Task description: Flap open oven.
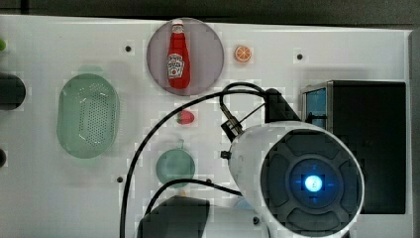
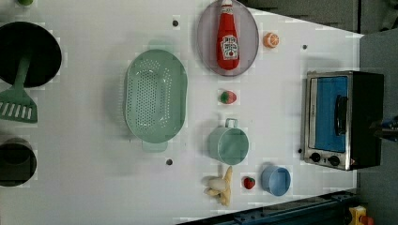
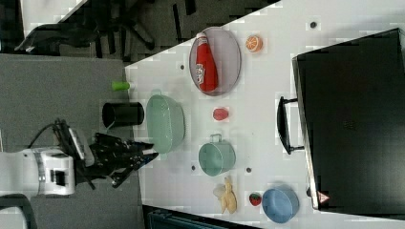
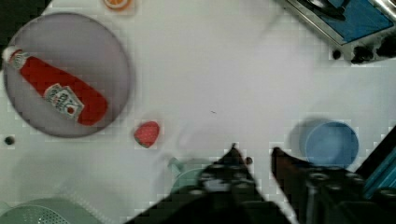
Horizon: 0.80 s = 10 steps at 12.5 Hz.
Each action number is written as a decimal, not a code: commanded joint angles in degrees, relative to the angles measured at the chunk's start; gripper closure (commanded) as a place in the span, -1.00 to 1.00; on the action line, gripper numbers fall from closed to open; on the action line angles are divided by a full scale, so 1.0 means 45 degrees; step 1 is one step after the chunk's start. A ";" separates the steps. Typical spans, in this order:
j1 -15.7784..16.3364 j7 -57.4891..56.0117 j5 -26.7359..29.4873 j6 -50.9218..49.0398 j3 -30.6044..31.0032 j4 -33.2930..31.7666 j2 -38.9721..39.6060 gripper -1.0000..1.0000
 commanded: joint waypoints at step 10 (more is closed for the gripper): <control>-0.0825 -1.2167 -0.0051 0.2447 -0.3057 -0.1018 0.1194 0.65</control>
